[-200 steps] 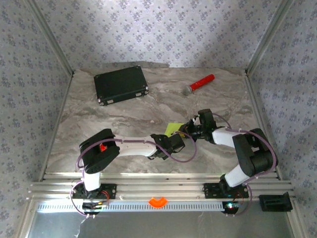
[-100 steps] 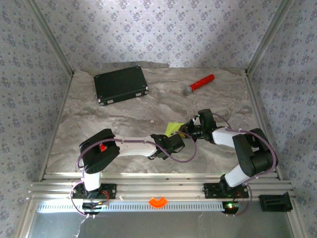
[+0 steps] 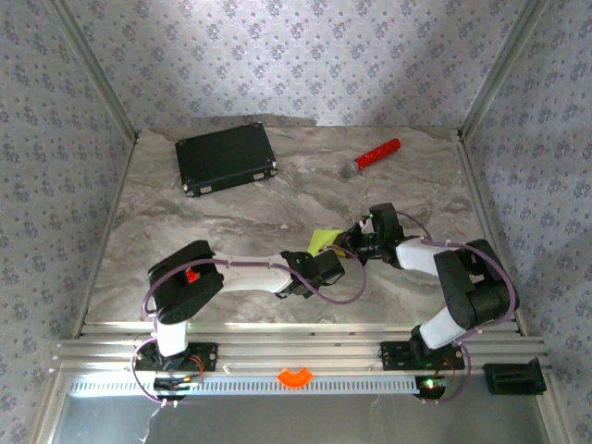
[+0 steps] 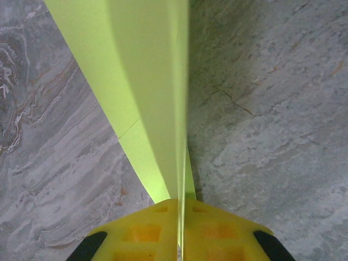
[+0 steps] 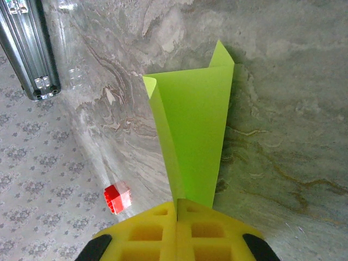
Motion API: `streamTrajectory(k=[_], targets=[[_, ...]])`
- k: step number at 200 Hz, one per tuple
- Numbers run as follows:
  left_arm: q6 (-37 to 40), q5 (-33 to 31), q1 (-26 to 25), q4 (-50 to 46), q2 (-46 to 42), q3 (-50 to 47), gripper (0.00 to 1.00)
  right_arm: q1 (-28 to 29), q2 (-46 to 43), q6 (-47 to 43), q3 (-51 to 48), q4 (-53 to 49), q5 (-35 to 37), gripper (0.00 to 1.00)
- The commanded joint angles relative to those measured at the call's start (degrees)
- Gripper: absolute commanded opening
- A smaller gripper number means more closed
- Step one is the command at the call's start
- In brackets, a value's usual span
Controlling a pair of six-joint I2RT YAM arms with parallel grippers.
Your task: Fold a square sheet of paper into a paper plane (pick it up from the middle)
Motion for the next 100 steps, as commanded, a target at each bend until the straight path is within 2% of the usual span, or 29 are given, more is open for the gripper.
streamTrajectory(k=[1,20,46,100], targets=[[0.0,-0.5,-0.6,-0.3,-1.5,-0.6,0.1,0.2,-1.7,-0.5,1.3,-2.5,0.6,0.07],[-0.4,-0.1,-0.5,-0.2,-1.4,-0.7,0.1,-0.6,-3.9,-3.2,2.0,-7.8,2.3,0.21],[-1.1,0.6,-0.5,-0.2,-1.4,-0.9,0.11,-2.4,-7.1,-8.5,2.8,-15.9,5.1,0.25],[-0.6,0.4,-0.5,-0.1,-1.0,-0.2,0.13,-2.5,-4.2,-6.2,2.3,-11.7,-0.5,0.42]])
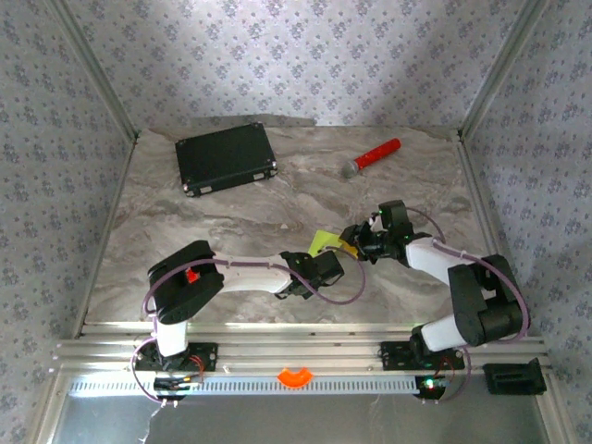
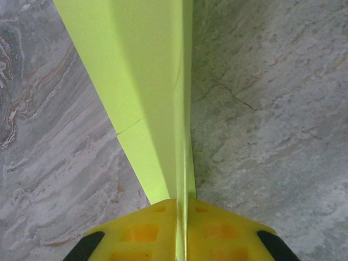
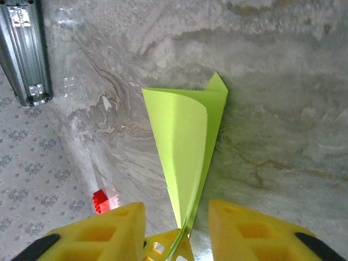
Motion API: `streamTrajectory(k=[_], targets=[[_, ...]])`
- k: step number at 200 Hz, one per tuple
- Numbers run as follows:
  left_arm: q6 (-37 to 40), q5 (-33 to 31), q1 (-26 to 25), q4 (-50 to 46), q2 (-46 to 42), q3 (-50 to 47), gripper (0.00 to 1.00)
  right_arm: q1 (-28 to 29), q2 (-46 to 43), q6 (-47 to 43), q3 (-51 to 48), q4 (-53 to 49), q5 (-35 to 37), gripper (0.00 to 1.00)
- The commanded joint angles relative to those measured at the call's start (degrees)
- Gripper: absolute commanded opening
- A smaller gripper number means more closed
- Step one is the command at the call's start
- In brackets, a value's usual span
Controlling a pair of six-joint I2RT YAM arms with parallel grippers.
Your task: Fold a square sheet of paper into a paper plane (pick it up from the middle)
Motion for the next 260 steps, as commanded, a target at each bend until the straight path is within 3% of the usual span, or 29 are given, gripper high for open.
streamTrajectory(k=[1,47,62,91,120,189,260], targets=[[-0.1,0.2,-0.5,-0.2,-1.0,0.3,0.13,0.7,2.0,0.6,0.8,0.1,-2.1,0.42],[0.4,0.4,-0.6,0.0,-1.3,-0.2,0.15,2.8,6.6,2.8,2.9,2.5,-3.6,0.44],[0.7,0.4,-0.5,0.0,-1.5,-0.4,0.16,3.0,7.4,3.3,2.9,3.2,-3.2,0.35],[1.1,0.8,-0.5,1.0,-3.0,-1.2,0.24,3.1,7.4,2.9,3.0,1.8,-2.4,0.11],[1.7,1.2,-0.6,2.3,-4.6,-1.9,0.26,3.3,6.9,3.0,2.9,1.5,-2.2,0.0],[1.9,0.8,-0.5,2.1,-3.6,-1.9,0.22,3.4,6.7,3.3,3.1,1.7,-2.2,0.0],[1.8,-0.3,-0.5,1.2,-2.4,-1.4,0.27,3.6,6.6,3.3,3.3,1.7,-2.2,0.0]])
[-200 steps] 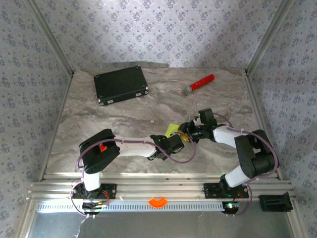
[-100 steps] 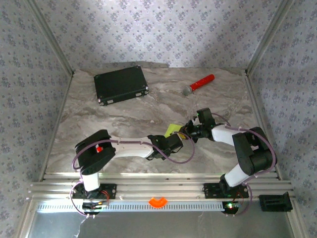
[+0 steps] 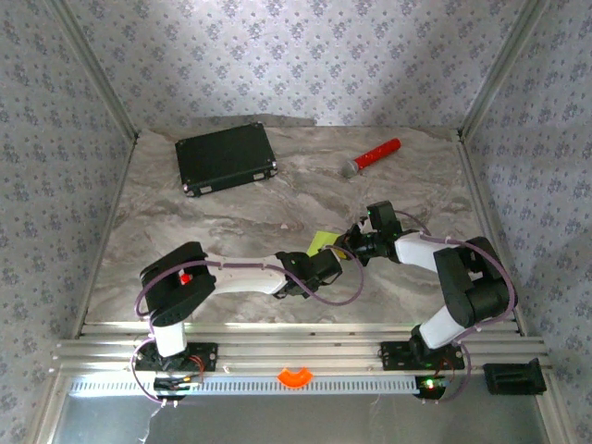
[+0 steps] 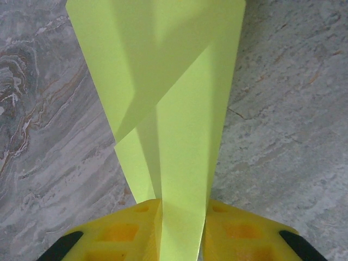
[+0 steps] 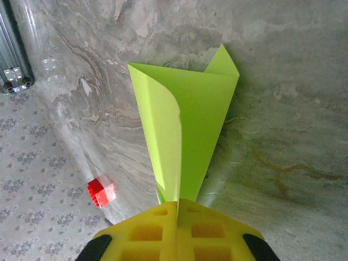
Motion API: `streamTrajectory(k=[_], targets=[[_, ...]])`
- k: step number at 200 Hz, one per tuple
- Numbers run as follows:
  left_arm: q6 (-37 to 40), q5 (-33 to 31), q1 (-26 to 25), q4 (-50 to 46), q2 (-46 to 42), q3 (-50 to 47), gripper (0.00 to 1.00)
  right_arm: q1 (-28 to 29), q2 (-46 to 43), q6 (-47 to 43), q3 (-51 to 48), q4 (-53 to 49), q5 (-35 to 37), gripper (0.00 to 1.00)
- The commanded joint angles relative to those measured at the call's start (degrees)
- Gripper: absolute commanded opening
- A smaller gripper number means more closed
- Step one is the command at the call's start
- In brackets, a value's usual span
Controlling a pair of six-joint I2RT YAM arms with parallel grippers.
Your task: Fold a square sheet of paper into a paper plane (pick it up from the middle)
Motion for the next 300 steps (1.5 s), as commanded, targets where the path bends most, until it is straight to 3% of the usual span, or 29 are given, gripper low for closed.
streamTrajectory(k=[1,100,150,190,271,300], targets=[[0.3,-0.9,-0.6,-1.4,0.2,0.3,0.27,0.4,-0.5,0.5,1.3,-0.7,-0.1,0.0],[0.3,-2.0,-0.5,-2.1,1.0,0.5,0.35,0.6,-0.8,0.7,1.4,-0.4,0.0,0.0],[0.3,-2.2,-0.5,-2.2,1.3,0.4,0.24,0.6,-0.7,0.6,1.3,-0.3,0.1,0.0],[0.3,-2.4,-0.5,-2.3,1.5,0.5,0.27,0.6,-0.6,0.7,1.4,-0.3,0.0,0.0],[0.3,-2.4,-0.5,-2.1,1.4,0.5,0.2,0.6,-0.8,0.6,1.3,-0.3,0.0,0.0],[0.2,-2.3,-0.5,-1.9,0.8,0.7,0.22,0.6,-0.6,0.5,1.2,-0.3,0.2,0.0]])
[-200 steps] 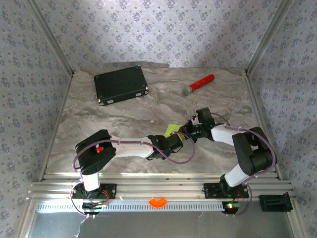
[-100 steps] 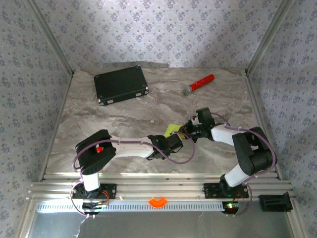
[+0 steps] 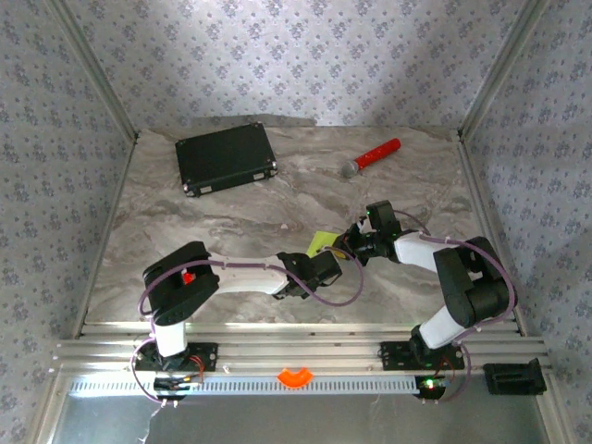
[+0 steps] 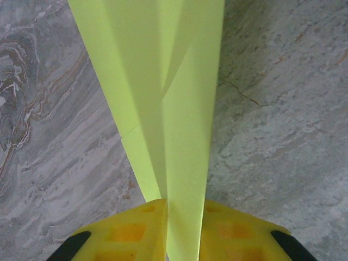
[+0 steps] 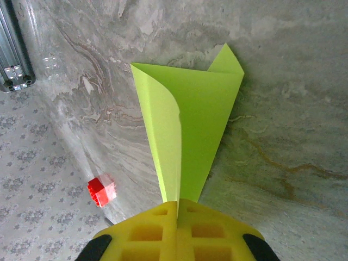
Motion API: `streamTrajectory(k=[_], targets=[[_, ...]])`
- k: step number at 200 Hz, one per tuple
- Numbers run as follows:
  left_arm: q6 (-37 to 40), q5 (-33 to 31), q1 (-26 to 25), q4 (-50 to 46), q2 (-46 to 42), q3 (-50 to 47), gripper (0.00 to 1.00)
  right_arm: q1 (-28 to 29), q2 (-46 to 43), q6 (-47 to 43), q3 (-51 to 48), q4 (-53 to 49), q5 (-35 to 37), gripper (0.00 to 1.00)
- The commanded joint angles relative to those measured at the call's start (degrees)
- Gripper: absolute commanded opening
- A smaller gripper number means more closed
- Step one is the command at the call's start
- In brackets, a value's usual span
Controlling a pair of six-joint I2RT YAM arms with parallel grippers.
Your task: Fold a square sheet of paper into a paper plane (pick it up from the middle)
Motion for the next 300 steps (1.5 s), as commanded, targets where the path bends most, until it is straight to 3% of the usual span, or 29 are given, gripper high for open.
streamTrajectory(k=[1,32,83,137,194,261,300], targets=[[0.1,-0.8,-0.5,-0.8,-0.2,0.7,0.23,0.4,-0.6,0.5,1.0,-0.4,0.2,0.0],[0.2,-0.5,-0.5,0.5,-1.4,0.4,0.25,0.5,-0.2,0.6,0.9,-0.3,0.1,0.0],[0.2,-0.4,-0.5,0.0,-0.5,0.4,0.17,0.6,-0.3,0.6,1.0,-0.3,0.2,0.0],[0.2,0.0,-0.5,0.9,-1.6,0.0,0.24,0.5,-0.3,0.6,0.7,-0.3,0.3,0.0],[0.1,0.3,-0.5,1.7,-1.8,-0.5,0.24,0.6,-0.4,0.5,0.8,-0.7,0.5,0.0],[0.3,0.7,-0.5,1.7,-1.4,-1.0,0.08,0.4,-0.8,0.2,1.1,-1.1,0.6,0.0],[-1.2,3.6,0.2,1.8,-1.6,-1.6,0.03,-1.9,-5.9,-5.0,2.4,-10.0,3.8,0.32]])
